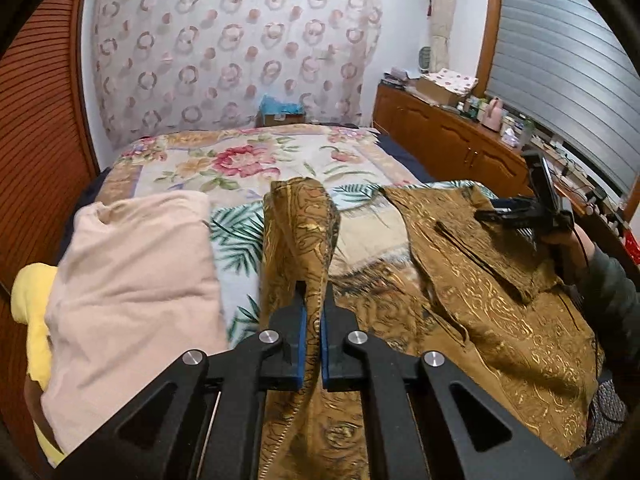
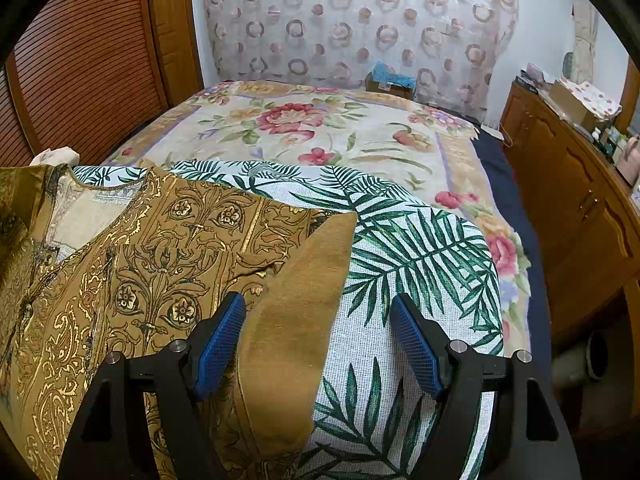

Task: Fold small clothes

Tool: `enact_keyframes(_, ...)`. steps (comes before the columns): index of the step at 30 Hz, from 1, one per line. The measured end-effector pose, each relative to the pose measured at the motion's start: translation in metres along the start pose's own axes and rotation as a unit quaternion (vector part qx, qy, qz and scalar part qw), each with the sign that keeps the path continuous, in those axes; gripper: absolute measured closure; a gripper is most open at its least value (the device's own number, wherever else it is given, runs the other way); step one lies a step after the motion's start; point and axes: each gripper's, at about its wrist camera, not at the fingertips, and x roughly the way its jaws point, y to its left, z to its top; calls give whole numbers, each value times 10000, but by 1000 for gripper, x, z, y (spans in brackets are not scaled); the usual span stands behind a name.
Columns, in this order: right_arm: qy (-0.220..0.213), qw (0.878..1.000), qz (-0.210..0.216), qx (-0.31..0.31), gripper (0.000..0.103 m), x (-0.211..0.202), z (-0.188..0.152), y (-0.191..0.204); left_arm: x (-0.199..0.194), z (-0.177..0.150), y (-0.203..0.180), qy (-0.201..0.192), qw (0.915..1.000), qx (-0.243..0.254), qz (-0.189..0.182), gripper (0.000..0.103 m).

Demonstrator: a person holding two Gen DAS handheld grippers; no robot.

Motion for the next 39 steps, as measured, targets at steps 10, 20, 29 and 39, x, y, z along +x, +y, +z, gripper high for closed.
enact_keyframes(10, -54, 9971, 338, -683, 97, -15, 0, 29, -20, -12, -13, -143, 9997, -54, -195, 98)
enact_keyframes(20, -1075, 9918, 517, -460, 98, -124, -34, 43, -97, -29, -19, -745, 9971, -53, -161, 98)
enact_keyframes(29, -1472, 9867, 628, -288, 98, -214, -107, 59, -164, -77, -18, -1057, 9943, -120, 16, 98)
enact_keyframes(39, -1203, 9898, 760, -61, 98, -274, -217, 80, -194, -162, -2, -768, 9953, -577, 132, 98)
